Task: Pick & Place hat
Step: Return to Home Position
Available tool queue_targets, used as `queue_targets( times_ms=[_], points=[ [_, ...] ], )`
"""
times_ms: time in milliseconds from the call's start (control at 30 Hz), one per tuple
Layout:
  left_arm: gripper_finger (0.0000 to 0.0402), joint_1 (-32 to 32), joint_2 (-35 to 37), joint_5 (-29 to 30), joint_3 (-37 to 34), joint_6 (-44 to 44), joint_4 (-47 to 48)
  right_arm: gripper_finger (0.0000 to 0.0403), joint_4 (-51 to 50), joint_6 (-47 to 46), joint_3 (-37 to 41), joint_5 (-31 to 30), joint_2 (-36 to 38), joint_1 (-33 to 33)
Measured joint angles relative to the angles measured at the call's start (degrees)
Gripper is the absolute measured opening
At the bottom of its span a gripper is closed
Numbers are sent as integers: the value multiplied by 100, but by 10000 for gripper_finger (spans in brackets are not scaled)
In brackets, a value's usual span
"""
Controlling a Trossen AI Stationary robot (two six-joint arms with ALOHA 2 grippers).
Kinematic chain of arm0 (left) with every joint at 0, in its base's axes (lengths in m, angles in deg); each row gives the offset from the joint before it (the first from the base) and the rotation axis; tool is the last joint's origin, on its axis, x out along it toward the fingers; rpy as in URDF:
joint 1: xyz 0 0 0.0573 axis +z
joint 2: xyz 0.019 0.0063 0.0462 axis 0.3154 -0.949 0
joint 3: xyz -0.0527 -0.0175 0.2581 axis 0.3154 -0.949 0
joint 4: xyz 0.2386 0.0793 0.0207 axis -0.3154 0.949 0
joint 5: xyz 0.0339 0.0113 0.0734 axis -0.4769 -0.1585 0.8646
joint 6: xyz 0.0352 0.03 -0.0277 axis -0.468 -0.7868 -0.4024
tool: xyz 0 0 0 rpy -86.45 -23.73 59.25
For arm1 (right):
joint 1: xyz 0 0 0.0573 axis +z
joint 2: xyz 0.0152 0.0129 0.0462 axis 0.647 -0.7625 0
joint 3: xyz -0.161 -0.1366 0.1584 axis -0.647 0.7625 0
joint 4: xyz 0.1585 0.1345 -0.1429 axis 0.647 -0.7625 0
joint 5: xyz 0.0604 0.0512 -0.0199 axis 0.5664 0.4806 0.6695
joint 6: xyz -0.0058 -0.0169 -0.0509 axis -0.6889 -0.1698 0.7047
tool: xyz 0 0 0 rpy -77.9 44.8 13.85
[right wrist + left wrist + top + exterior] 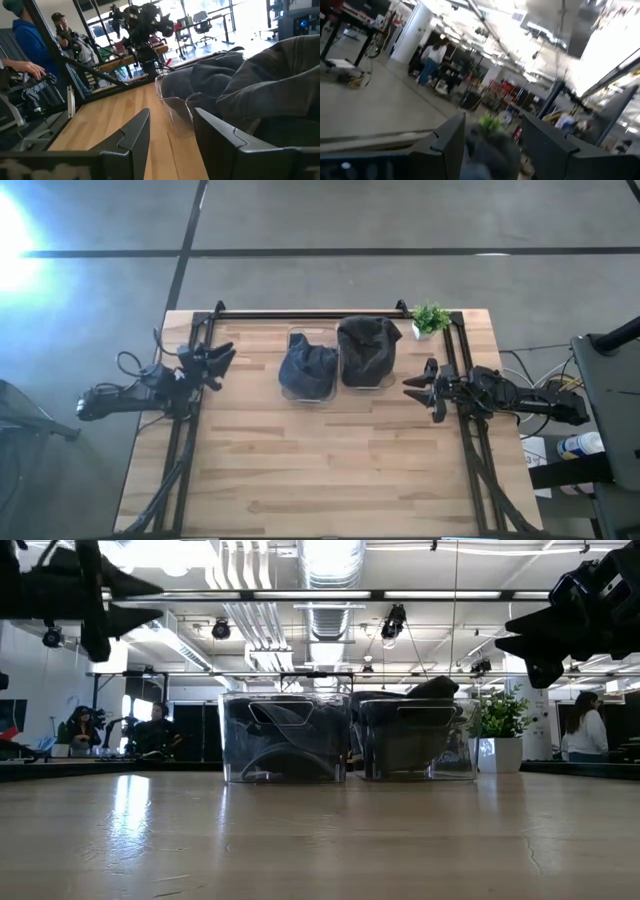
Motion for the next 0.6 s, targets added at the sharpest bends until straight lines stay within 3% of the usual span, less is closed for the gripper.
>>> queue_targets(
  times_ms=[100, 200, 300, 367, 600],
  points=[
    [188, -2, 0, 17, -328, 107, -16, 146, -6, 0, 0, 1, -11, 0],
    [188, 4, 2, 416, -476, 421, 151, 146, -4, 0, 0, 2, -12, 0],
    [188, 4, 2, 450, -478, 711, 722, 146, -5, 0, 0, 2, -13, 0],
    [188, 0, 2, 352, -479, 367, 702, 146, -4, 0, 0, -1, -15, 0],
    [188, -4, 2, -832, -484, -1678, 529, 146, -5, 0, 0, 6, -22, 0]
  ],
)
